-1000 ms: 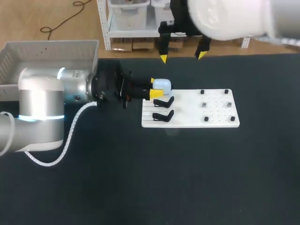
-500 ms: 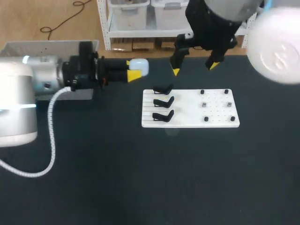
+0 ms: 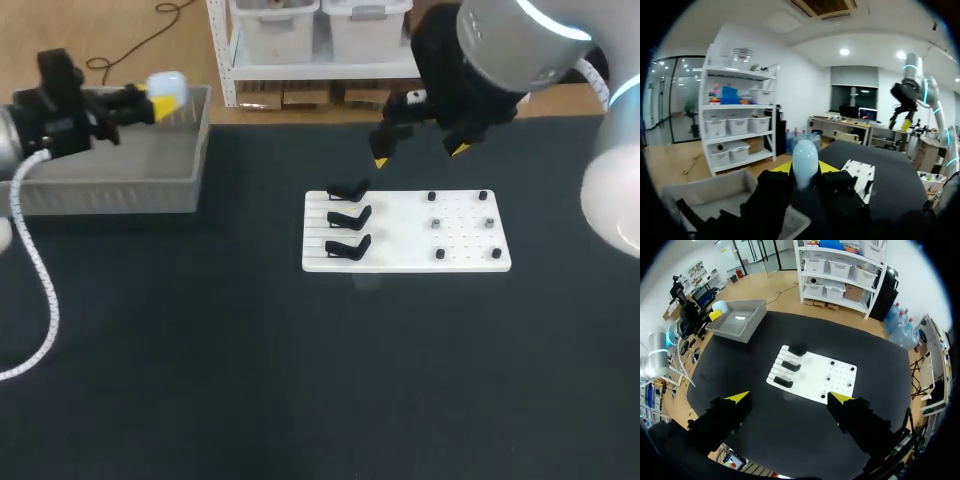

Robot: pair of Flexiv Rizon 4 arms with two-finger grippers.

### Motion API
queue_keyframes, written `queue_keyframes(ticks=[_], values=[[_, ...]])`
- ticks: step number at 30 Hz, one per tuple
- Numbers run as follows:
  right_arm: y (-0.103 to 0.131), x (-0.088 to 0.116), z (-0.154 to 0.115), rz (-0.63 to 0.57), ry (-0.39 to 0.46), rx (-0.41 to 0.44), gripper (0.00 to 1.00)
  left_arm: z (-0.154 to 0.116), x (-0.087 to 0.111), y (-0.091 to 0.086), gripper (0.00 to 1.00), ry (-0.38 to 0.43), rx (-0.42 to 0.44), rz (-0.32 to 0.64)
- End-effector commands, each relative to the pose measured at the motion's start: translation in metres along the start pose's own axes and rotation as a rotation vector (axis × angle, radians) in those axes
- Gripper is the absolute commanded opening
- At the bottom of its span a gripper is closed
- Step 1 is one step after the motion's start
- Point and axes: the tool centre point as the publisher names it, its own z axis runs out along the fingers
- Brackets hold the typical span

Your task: Pick up each earbud case from the left stands, insert the matching earbuds, close the lid, and place the case in the box.

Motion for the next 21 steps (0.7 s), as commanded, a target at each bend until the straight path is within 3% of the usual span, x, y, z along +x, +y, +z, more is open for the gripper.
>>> queue_keyframes(ticks=[1,4,8,16,17,18,21], values=[[-0.001,0.004,0.0,0.002,-0.073,0.003,1.0,0.0,0.014,0.041,0.0,0.067,-0.28,-0.002],[-0.001,0.004,0.0,0.002,-0.073,0.003,1.0,0.001,0.027,0.071,0.0,0.1,-0.334,-0.007],[-0.001,0.004,0.0,0.002,-0.073,0.003,1.0,0.005,0.04,0.096,0.0,0.114,-0.36,-0.022],[-0.001,0.004,0.0,0.002,-0.073,0.003,1.0,0.006,0.058,0.116,0.03,0.17,-0.387,-0.02],[-0.001,0.004,0.0,0.002,-0.073,0.003,1.0,0.006,0.058,0.115,0.65,0.173,-0.387,-0.021],[-0.001,0.004,0.0,0.002,-0.073,0.003,1.0,0.004,0.059,0.114,1.0,0.175,-0.382,-0.022],[-0.001,0.004,0.0,0.002,-0.073,0.003,1.0,0.003,0.06,0.112,1.0,0.176,-0.378,-0.02]])
